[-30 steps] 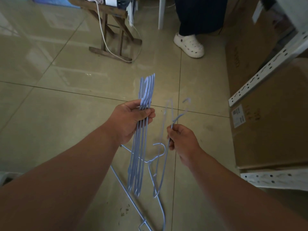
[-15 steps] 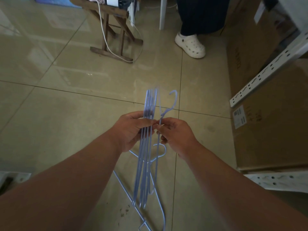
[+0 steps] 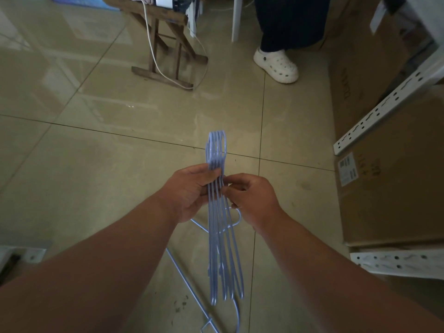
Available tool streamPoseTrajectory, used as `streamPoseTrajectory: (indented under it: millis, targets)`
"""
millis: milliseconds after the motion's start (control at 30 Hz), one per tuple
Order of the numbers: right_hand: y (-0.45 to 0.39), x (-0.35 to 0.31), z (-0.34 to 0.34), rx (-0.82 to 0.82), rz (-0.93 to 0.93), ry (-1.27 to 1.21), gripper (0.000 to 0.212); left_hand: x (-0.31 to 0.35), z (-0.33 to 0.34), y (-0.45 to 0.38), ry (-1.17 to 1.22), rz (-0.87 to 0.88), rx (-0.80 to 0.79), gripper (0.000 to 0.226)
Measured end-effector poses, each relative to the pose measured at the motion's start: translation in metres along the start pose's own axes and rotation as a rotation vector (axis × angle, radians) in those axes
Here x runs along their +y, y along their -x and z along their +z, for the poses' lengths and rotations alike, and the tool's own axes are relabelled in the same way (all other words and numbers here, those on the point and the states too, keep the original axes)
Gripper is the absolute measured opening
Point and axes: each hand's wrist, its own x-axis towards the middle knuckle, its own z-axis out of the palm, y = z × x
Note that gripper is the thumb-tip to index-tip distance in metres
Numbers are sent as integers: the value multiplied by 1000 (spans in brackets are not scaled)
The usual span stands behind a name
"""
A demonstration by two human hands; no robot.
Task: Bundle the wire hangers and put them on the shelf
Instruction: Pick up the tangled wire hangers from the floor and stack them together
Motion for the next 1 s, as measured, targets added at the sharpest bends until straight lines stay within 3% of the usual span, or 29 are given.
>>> streamPoseTrajectory:
  millis: [100,533,700,1000]
  targets:
    - [2,2,1,-16,28,-24,19,-2,-2,0,-3,-13,-13,20]
    - [7,4,9,-62,188,-190,20,-8,-3,-5,43,-5,27,40]
    - [14,8,10,-205,229,-195,14,-5,-2,-6,70,27,20,39]
    - [16,15,15,-278,175,-207,21,1,-6,0,-10,-30,40,36]
